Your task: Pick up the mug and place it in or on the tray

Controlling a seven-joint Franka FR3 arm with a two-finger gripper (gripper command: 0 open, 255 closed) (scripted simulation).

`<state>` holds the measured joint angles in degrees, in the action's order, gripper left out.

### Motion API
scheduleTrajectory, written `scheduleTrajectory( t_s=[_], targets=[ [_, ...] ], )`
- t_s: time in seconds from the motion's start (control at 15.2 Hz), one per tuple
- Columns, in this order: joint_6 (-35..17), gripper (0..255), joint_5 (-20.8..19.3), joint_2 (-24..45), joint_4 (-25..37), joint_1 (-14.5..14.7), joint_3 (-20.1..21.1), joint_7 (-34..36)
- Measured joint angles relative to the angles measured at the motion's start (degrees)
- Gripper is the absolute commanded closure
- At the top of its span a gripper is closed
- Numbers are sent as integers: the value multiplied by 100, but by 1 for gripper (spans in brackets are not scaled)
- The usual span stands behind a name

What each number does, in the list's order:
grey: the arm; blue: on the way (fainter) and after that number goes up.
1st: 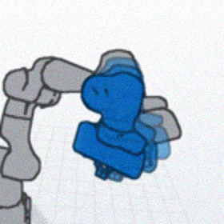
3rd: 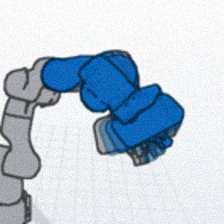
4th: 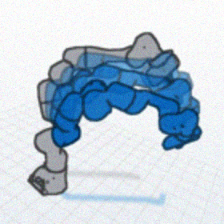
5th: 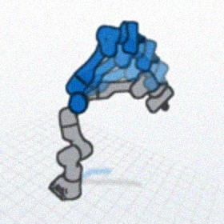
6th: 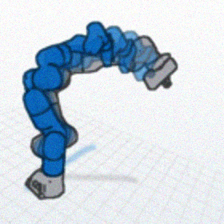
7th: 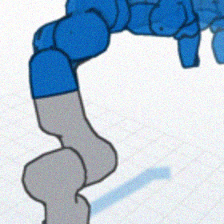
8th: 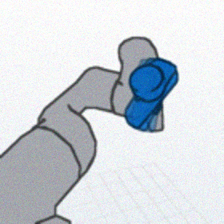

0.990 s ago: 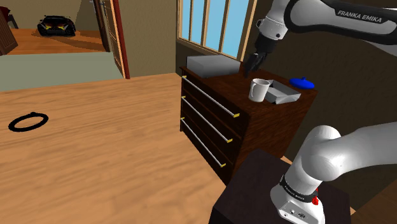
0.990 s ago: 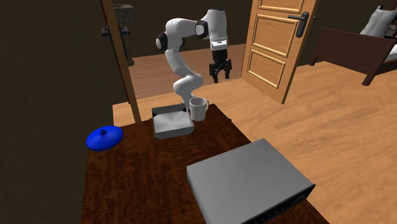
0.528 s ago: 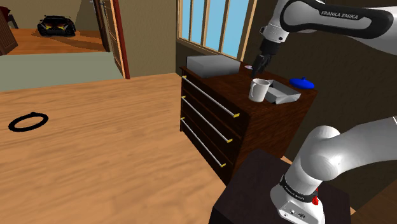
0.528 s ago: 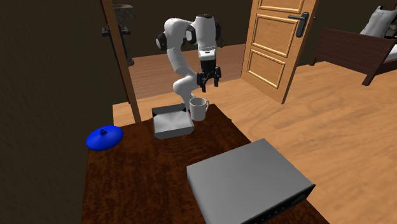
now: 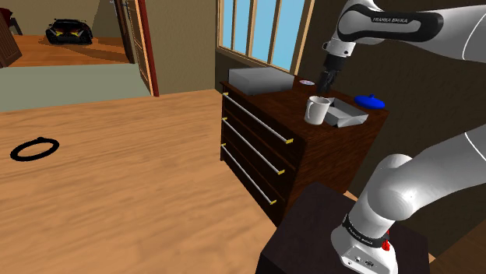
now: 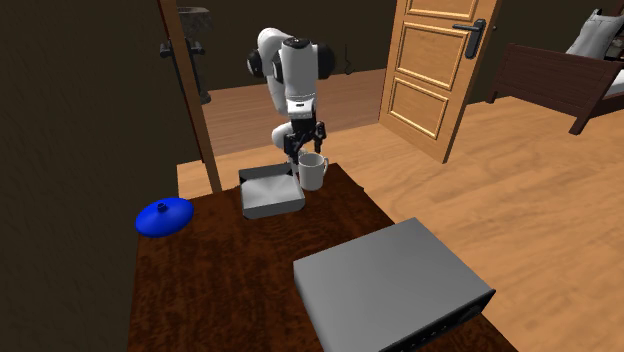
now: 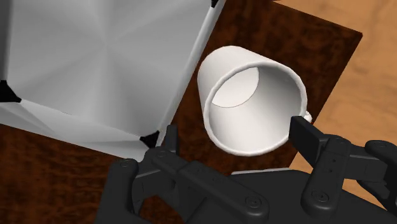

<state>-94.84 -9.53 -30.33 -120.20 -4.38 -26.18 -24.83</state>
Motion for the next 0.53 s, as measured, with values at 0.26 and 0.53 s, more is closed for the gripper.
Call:
scheduleTrajectory(
  t_s=[0.26, 0.53],
  targets=[
    [-147, 0, -28, 163, -69, -24, -207, -194],
    [-463, 0, -65, 141, -412, -46, -253, -193]
  ],
)
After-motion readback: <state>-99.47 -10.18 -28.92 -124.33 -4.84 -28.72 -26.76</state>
